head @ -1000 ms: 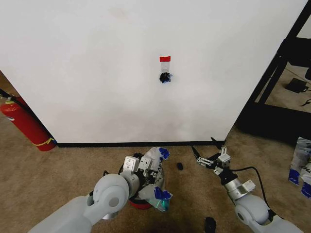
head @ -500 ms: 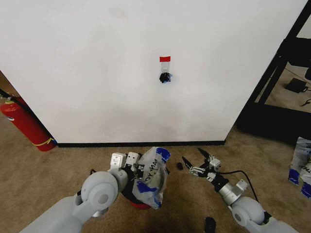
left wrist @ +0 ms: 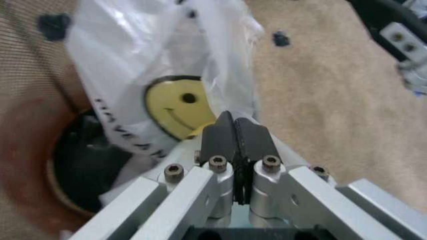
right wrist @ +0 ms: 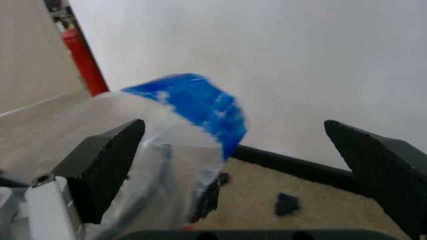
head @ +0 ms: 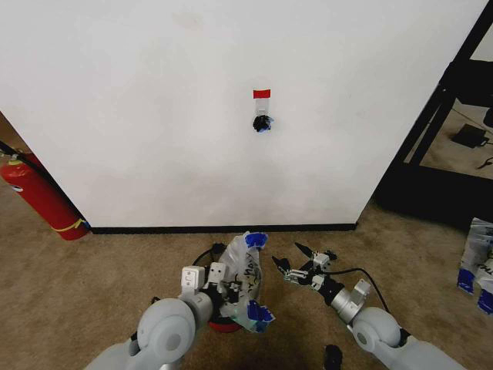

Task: Pick up the garbage bag from the wall and place it over the trash bin.

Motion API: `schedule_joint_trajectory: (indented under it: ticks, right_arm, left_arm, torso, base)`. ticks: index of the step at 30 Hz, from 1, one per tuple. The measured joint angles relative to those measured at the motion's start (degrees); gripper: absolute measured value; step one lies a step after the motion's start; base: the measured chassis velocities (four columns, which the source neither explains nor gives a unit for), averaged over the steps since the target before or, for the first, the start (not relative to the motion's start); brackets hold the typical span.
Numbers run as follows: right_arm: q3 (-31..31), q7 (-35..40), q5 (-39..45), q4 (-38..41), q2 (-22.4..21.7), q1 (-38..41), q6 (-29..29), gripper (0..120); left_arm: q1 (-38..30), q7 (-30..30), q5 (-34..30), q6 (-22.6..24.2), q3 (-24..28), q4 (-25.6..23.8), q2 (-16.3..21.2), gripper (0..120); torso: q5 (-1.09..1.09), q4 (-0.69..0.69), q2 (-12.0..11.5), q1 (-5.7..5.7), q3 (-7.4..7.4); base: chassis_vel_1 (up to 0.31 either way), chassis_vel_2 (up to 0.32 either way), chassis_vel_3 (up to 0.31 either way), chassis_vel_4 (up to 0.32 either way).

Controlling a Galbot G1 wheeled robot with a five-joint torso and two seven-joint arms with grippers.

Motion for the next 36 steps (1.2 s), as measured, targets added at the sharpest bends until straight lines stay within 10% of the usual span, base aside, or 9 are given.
schedule_joint_trajectory:
  ticks: [16,36]
  right_arm:
    - [0.1,-7.4,0.8,-0.7,-2.7,0.3,-2.5,100]
    - [-6.3,2.6,11.9,4.4,-2.0,4.1,-13.5,100]
  left_arm:
    - [-1.1,0.5,3.0,-2.3,-0.4,5.0,-1.9,0]
    - [1.2,3.2,9.5,-5.2,-2.0,7.3,0.0,0]
  torso:
    - [-0.01,0.01,0.0,0.0,0.01]
    - [-0.01,0.01,0.0,0.0,0.01]
  base:
    - [0.0,0.0,0.0,0.0]
    - [0.0,0.0,0.0,0.0]
